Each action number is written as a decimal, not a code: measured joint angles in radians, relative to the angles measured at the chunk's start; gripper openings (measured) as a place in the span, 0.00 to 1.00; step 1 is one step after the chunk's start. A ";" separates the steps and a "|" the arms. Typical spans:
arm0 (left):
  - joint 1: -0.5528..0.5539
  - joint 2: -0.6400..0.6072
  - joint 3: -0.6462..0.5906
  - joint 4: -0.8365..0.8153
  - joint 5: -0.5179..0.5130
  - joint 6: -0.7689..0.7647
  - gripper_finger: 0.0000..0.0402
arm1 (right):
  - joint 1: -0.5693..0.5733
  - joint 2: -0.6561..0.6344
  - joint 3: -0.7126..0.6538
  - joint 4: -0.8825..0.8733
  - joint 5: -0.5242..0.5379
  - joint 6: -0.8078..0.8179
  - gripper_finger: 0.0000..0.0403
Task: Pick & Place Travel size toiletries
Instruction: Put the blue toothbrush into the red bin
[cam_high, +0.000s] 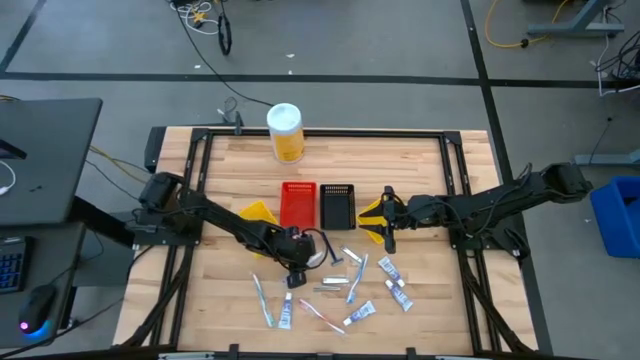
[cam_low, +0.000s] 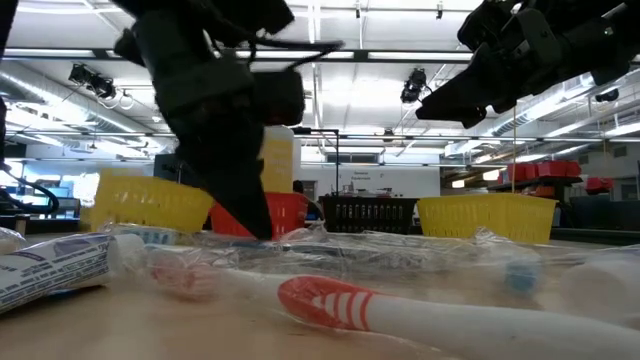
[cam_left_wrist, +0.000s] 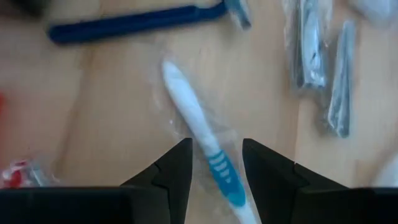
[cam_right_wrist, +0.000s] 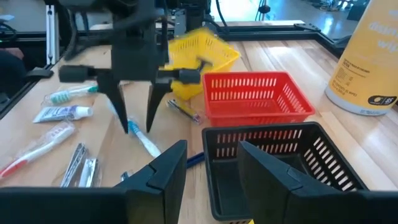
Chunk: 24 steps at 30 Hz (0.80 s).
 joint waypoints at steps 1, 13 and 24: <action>-0.001 0.001 -0.003 -0.018 0.001 0.009 0.38 | 0.000 0.000 0.000 0.000 0.000 0.000 0.37; -0.003 0.014 -0.002 -0.025 0.018 0.040 0.27 | 0.001 0.000 0.000 0.001 -0.002 0.000 0.37; 0.000 0.010 0.023 -0.074 0.039 0.048 0.06 | 0.001 0.000 0.000 0.001 -0.001 0.000 0.37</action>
